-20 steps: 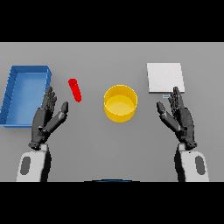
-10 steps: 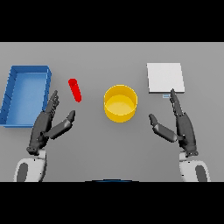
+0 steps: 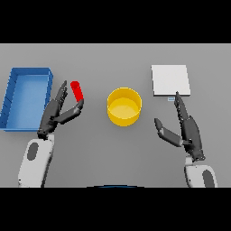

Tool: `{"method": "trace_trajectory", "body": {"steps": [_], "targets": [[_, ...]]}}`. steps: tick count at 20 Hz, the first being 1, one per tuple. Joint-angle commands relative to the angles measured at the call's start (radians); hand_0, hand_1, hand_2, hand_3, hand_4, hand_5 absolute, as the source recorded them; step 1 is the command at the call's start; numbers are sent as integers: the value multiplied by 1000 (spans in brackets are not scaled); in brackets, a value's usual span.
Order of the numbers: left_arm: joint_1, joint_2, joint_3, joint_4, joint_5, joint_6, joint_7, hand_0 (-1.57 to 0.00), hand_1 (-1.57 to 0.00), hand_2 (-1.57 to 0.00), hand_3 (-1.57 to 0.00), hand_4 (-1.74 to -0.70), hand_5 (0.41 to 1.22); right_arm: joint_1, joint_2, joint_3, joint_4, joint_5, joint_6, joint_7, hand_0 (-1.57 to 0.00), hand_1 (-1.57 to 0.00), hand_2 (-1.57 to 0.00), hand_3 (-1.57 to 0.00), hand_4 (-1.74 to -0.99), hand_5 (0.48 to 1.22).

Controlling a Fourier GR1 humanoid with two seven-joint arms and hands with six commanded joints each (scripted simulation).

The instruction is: Pick up the red beaker and tilt it to pour out 1 green nut into yellow bowl. Pick up the yellow bowl and place it on the metallic measuring scale.

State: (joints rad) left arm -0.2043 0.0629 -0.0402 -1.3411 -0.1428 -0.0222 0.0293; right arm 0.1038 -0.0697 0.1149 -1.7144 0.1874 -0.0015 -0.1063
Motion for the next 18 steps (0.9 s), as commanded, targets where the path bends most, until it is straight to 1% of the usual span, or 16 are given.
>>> {"method": "trace_trajectory", "body": {"steps": [1,4,6,7,8,9,11,12,14,15,17,18], "targets": [[-30,-4,5,38,-2,2,-14,1,1,1,1,-1180,636,-7,4,3,2,7,-5,6,1,1,1,1,-1229,626],[-93,3,19,108,-2,-6,-43,1,1,1,1,-1197,646,1,-8,3,3,13,0,1,1,1,1,1,-1218,626],[-130,-1,15,157,-22,4,-55,1,1,1,1,-1201,654,5,-3,-5,11,-11,10,-1,1,1,1,1,-1229,628],[-145,3,20,190,-30,8,-67,1,1,1,1,-1197,657,0,-1,-3,11,-1,2,2,1,1,1,1,-1227,630],[-162,1,18,207,-39,15,-63,1,1,1,1,-1197,661,7,-11,-10,-1,-7,4,-3,1,1,1,1,-1226,631],[-195,-8,23,234,-44,30,-47,1,1,1,1,-1197,663,8,-4,-8,0,-11,6,-5,1,1,1,1,-1231,633],[-217,-6,34,287,-47,35,-82,1,1,1,1,-1199,669,0,-6,-4,1,-3,5,5,1,1,1,1,-1234,635],[-242,-5,45,305,-43,38,-69,1,1,1,1,-1203,671,4,-5,-5,8,-4,5,-2,1,1,1,1,-1238,638],[-276,-12,54,353,-46,52,-89,1,1,1,1,-1215,678,13,-7,-8,5,-4,4,-8,1,1,1,1,-1241,641],[-282,-19,64,384,-39,52,-125,1,1,1,1,-1228,687,12,-5,-6,-1,-3,2,1,1,1,1,1,-1242,642],[-303,-33,94,420,-11,59,-172,1,1,1,1,-1270,700,5,-4,-12,-1,-11,0,19,1,1,1,1,-1244,643],[-316,-32,109,444,0,58,-197,1,1,1,1,-1285,708,8,-6,-13,-2,-13,3,19,1,1,1,1,-1246,645]]}}
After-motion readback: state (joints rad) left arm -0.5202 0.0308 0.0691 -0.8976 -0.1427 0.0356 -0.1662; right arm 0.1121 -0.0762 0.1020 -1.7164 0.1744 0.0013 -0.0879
